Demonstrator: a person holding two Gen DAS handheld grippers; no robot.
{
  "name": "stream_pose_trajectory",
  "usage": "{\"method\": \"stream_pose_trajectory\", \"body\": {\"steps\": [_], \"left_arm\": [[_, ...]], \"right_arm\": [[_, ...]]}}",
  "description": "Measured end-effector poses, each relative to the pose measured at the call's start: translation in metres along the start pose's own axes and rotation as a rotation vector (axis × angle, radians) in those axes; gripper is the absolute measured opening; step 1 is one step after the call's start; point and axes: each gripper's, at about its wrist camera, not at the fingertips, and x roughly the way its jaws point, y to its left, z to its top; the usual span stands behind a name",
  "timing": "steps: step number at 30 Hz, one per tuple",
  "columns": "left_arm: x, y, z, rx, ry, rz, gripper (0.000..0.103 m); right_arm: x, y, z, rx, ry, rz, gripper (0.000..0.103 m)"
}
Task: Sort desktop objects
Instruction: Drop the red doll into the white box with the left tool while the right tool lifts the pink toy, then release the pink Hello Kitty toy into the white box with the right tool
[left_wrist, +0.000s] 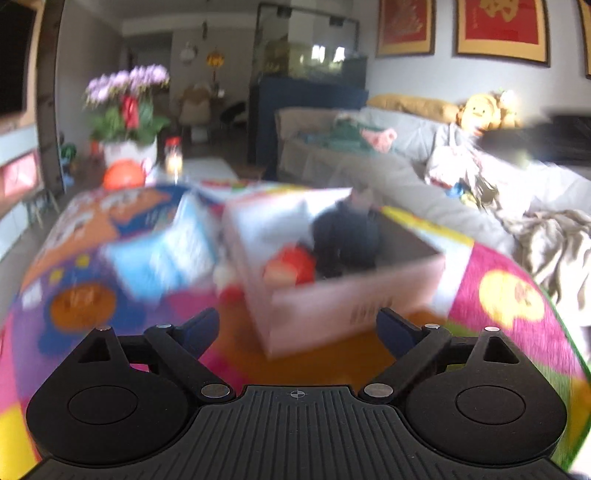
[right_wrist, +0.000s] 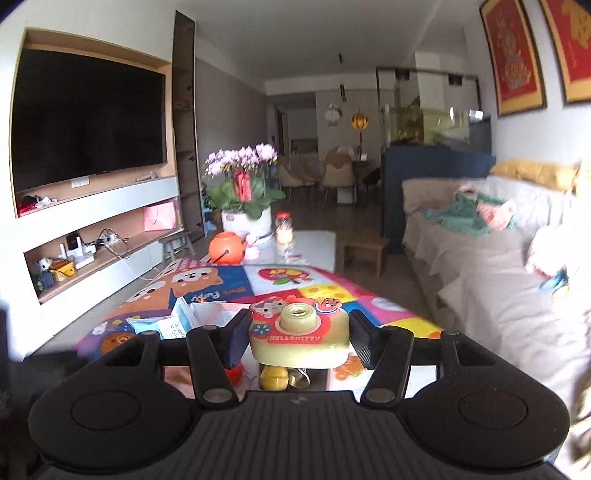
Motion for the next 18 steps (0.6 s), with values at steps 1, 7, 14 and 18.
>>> {"method": "stream_pose_trajectory", "body": {"steps": [1,7,14,18], "left_arm": [[-0.002,0.005,-0.005,-0.01,0.012,0.009,0.096],[-0.011,0.036,-0.026,-0.042,0.032,0.102,0.1],[-0.005,0.062,-0.037,-0.095,0.038,0.211,0.1],[-0.007,0.073,-0.038,-0.106,0.008,0.259,0.101]], "right_arm": [[0.012,-0.001,0.002,0.019,0.012,0.01,0.057],[0.077,-0.007,0.007,0.115,0.122,0.009,0.059],[0.083,0.017,-0.014,0.021,0.189,0.018,0.064],[0.094,0.047,-0.015,-0.057,0.213,0.065,0.071]]}}
